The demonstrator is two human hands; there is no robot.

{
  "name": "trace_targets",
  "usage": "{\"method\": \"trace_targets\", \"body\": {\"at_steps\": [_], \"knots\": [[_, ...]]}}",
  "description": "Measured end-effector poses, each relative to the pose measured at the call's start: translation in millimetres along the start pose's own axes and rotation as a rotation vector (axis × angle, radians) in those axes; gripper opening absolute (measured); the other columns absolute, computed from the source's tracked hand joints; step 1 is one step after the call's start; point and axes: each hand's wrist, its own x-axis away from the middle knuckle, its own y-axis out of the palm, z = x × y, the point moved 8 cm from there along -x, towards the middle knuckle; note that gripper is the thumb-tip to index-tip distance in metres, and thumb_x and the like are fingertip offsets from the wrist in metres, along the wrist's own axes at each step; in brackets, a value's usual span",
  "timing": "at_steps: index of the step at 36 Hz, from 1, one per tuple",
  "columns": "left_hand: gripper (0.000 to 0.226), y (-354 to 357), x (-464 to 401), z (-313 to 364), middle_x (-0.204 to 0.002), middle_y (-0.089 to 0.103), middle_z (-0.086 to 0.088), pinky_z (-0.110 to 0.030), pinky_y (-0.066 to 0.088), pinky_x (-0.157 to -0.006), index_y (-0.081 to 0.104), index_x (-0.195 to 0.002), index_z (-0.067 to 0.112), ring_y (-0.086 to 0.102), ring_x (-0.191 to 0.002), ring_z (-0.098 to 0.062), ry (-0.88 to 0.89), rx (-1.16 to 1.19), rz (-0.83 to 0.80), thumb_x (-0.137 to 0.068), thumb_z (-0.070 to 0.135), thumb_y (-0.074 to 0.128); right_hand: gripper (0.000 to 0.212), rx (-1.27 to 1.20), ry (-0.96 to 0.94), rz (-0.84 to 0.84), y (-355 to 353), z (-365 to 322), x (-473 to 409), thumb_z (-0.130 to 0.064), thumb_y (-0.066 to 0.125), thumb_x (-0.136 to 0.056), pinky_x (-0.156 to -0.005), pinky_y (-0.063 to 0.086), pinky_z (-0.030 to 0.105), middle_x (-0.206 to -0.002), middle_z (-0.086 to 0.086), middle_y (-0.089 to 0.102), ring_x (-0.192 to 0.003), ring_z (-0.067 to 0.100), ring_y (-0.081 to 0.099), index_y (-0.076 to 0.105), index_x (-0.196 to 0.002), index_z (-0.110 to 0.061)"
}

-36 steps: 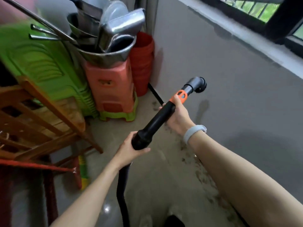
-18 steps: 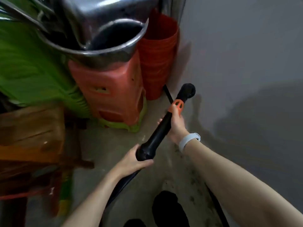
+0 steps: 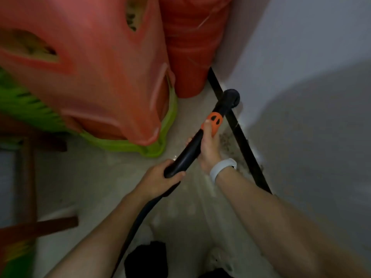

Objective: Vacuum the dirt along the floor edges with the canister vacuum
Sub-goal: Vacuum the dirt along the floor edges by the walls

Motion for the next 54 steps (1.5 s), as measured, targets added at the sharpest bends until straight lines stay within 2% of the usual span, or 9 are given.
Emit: {"method": "trace_targets", "body": {"at_steps": [5, 9, 15, 23, 28, 37, 43, 51, 54], "knots": [[0.025, 27, -67, -66, -0.075, 0.066, -0.004, -0.04, 0.053, -0.061, 0.058, -0.095, 0.018, 0.064, -0.062, -0.017, 0.008, -0.062, -0.045, -0.089, 0.042, 0.063, 0.094, 0.147, -0.043, -0.022, 2, 64, -79, -0.076, 0.063, -0.064, -0.095, 0.05, 0.057, -0.111, 0.009, 0.056, -0.108, 0.038, 0.06, 0.041, -0.138, -0.023], [0.054, 34, -107, -100, -0.081, 0.066, -0.007, -0.042, 0.053, -0.066, 0.057, -0.105, 0.014, 0.064, -0.068, -0.018, 0.038, -0.133, -0.028, -0.08, 0.062, 0.055, 0.051, 0.122, -0.08, -0.064, 3, 90, -123, -0.059, 0.057, -0.081, -0.088, 0.054, 0.057, -0.095, 0.016, 0.058, -0.086, 0.032, 0.06, 0.053, -0.112, -0.019], [0.026, 35, -154, -143, -0.08, 0.066, 0.0, -0.035, 0.052, -0.062, 0.054, -0.103, 0.02, 0.065, -0.068, -0.014, 0.018, -0.182, -0.013, -0.092, 0.043, 0.056, 0.022, 0.136, -0.098, -0.015, 9, 125, -176, -0.038, 0.056, -0.094, -0.082, 0.052, 0.059, -0.083, 0.017, 0.052, -0.076, 0.032, 0.056, 0.05, -0.086, -0.019], [0.023, 36, -197, -154, -0.084, 0.066, 0.0, -0.035, 0.052, -0.066, 0.054, -0.101, 0.024, 0.065, -0.074, -0.019, -0.008, -0.079, 0.132, -0.093, 0.044, 0.053, 0.029, 0.258, -0.124, -0.05, 31, 120, -227, -0.038, 0.056, -0.095, -0.079, 0.053, 0.055, -0.073, 0.011, 0.049, -0.073, 0.03, 0.054, 0.046, -0.078, -0.016], [0.028, 43, -222, -151, -0.085, 0.066, -0.005, -0.041, 0.053, -0.074, 0.058, -0.101, 0.018, 0.065, -0.079, -0.022, -0.013, -0.012, 0.112, -0.093, 0.044, 0.054, 0.043, 0.211, -0.072, 0.011, 26, 120, -254, -0.042, 0.055, -0.094, -0.09, 0.052, 0.058, -0.088, 0.007, 0.057, -0.089, 0.033, 0.061, 0.051, -0.124, -0.011], [0.029, 51, -232, -149, -0.081, 0.066, -0.014, -0.04, 0.052, -0.068, 0.06, -0.095, 0.009, 0.065, -0.078, -0.03, -0.03, 0.077, 0.133, -0.092, 0.038, 0.058, 0.025, 0.225, -0.102, 0.045, 19, 122, -273, -0.046, 0.056, -0.088, -0.091, 0.05, 0.06, -0.082, 0.011, 0.058, -0.086, 0.034, 0.061, 0.053, -0.086, -0.021], [0.028, 57, -217, -153, -0.077, 0.064, -0.01, -0.027, 0.043, -0.058, 0.058, -0.093, 0.009, 0.061, -0.069, -0.02, -0.021, 0.004, 0.091, -0.092, 0.038, 0.056, 0.058, 0.115, -0.098, 0.111, 4, 141, -269, -0.059, 0.058, -0.068, -0.092, 0.051, 0.059, -0.094, 0.015, 0.063, -0.098, 0.041, 0.064, 0.058, -0.106, -0.014], [0.02, 59, -200, -167, -0.063, 0.056, 0.0, -0.016, 0.037, -0.049, 0.055, -0.08, 0.014, 0.053, -0.054, -0.003, 0.012, -0.006, 0.084, -0.092, 0.029, 0.059, 0.033, 0.078, -0.002, 0.074, -6, 168, -259, -0.037, 0.055, -0.096, -0.055, 0.056, 0.036, -0.074, 0.009, 0.053, -0.055, 0.023, 0.056, 0.051, -0.113, -0.01], [0.019, 59, -202, -168, -0.064, 0.057, -0.001, -0.017, 0.038, -0.05, 0.054, -0.077, 0.018, 0.054, -0.055, -0.003, 0.023, -0.001, 0.086, -0.092, 0.028, 0.059, 0.046, 0.078, -0.036, 0.101, -5, 169, -257, -0.045, 0.058, -0.088, -0.073, 0.059, 0.049, -0.082, 0.01, 0.057, -0.07, 0.028, 0.06, 0.052, -0.116, -0.01]]}}
